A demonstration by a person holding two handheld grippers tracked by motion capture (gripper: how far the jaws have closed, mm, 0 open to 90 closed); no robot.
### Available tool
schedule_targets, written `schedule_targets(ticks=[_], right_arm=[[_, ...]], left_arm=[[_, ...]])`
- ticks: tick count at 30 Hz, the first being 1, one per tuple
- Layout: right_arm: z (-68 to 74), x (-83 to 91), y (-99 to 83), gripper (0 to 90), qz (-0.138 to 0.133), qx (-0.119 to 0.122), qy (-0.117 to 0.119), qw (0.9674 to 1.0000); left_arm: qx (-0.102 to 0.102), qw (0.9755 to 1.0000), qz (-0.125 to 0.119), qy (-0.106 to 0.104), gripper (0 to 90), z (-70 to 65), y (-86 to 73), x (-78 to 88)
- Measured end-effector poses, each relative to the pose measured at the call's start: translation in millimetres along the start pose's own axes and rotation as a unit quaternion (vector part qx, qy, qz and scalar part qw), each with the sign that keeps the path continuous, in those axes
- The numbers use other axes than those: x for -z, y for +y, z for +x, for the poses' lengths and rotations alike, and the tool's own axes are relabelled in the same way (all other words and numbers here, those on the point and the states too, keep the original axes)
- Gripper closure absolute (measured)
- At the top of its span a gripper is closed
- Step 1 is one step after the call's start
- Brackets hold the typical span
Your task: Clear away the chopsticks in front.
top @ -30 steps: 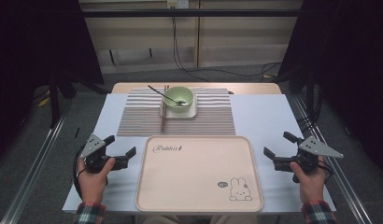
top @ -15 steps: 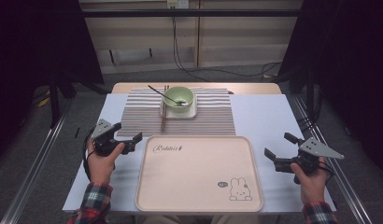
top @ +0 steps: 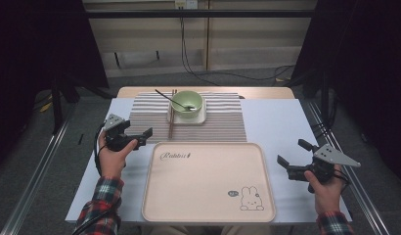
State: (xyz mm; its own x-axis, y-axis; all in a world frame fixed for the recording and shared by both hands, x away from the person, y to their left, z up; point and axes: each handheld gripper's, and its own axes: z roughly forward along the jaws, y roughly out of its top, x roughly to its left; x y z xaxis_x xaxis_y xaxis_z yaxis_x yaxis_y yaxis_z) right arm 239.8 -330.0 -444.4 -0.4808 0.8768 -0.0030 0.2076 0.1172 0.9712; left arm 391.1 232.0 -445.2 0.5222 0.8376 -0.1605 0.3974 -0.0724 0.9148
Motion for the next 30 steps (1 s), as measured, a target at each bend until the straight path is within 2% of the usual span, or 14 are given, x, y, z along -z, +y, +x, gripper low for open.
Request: schedule_targets(ticks=[1,9,18,21,22,27,30], right_arm=[[0.0,0.1,0.1,1.2,-0.001,-0.001,0.000,1.0000],[-0.7,0.4,0.1,1.3,0.000,-0.001,-0.003,1.0000],[-3.7,1.6,-0.1,1.4,-0.003,-0.002,-0.010,0.9999],[-3.8,1.5,-0.4,1.6,-0.001,-0.004,-0.010,0.9999],[-4.0,1.1,-0.5,1.6,-0.001,-0.005,-0.010,0.9999],[-4.4,1.4,-0.4,1.9,-0.003,-0.006,-0.014,0.9999],[-5.1,1.3,-0.7,1.9,-0.003,-0.005,-0.015,0.9999]], left_arm=[[0.008,1.0000,-0.001,0.000,0.0,1.0,1.0,-5.4],[0.023,0.9996,0.006,0.017,0.0,3.5,5.4,-25.5],[0.049,0.9976,0.032,0.037,0.0,9.4,5.8,-48.7],[0.048,0.9974,0.038,0.037,0.0,10.4,6.8,-52.0],[0.047,0.9971,0.040,0.044,0.0,10.7,8.5,-56.8],[0.047,0.9962,0.050,0.053,0.0,10.9,12.4,-68.4],[0.052,0.9958,0.057,0.050,0.0,11.0,12.8,-73.1]])
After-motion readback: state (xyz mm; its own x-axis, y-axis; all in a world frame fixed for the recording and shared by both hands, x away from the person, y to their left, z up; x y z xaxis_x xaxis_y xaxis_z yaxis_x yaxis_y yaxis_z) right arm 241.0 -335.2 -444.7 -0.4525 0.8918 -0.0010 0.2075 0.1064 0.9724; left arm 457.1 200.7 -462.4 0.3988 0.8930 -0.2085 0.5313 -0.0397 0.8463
